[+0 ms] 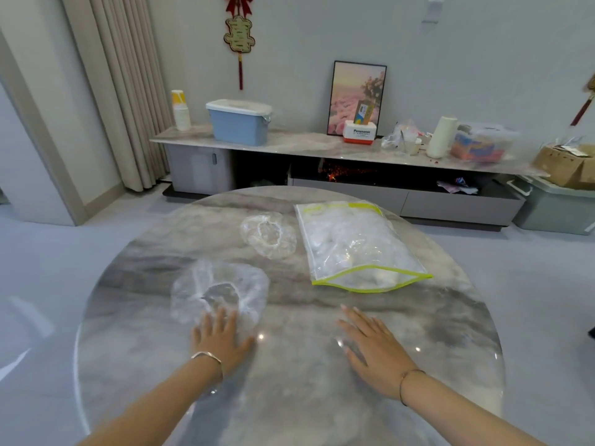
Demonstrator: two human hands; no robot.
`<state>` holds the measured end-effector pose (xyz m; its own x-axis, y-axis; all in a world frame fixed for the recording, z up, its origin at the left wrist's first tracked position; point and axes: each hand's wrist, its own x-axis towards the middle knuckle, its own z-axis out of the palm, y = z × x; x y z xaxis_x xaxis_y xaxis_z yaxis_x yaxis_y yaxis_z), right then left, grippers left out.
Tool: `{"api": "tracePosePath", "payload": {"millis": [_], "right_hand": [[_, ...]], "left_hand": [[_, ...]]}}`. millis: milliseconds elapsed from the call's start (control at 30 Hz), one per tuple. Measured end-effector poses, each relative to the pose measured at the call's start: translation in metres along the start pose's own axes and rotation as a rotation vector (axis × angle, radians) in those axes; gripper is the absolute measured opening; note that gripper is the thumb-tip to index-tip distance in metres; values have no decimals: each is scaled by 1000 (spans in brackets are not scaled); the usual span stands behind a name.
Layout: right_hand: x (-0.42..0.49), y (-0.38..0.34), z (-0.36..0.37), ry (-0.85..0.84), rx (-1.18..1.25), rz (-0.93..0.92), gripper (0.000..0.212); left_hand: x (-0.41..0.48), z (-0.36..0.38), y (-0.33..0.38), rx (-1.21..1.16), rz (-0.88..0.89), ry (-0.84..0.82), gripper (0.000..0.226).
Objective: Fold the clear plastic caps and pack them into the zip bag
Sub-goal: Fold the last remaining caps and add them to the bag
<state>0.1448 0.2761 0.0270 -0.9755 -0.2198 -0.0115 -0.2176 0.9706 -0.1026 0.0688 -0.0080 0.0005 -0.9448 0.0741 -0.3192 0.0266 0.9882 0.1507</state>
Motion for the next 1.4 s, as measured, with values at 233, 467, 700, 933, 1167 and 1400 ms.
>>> {"api": "tracePosePath", "payload": {"millis": [233, 467, 700, 933, 1167, 1400], "right_hand": [[-34, -37, 1, -189, 61, -181, 76], [-50, -45, 12, 109, 131, -227, 106], [-45, -46, 24, 238, 103, -298, 34], [-42, -52, 11, 20, 1049, 229, 23], [-36, -44, 18, 49, 1025, 413, 36], [-32, -42, 23, 104, 949, 516, 36]], "left_hand": [[-89, 19, 31, 122, 510, -204, 80], [-104, 28, 7, 126, 740, -103, 83], [-99, 34, -2, 51, 788, 8, 71], [-93, 18, 4, -419, 560, -26, 67], [-80, 22, 9, -804, 274, -22, 24], [-71, 22, 10, -809, 134, -8, 22]]}}
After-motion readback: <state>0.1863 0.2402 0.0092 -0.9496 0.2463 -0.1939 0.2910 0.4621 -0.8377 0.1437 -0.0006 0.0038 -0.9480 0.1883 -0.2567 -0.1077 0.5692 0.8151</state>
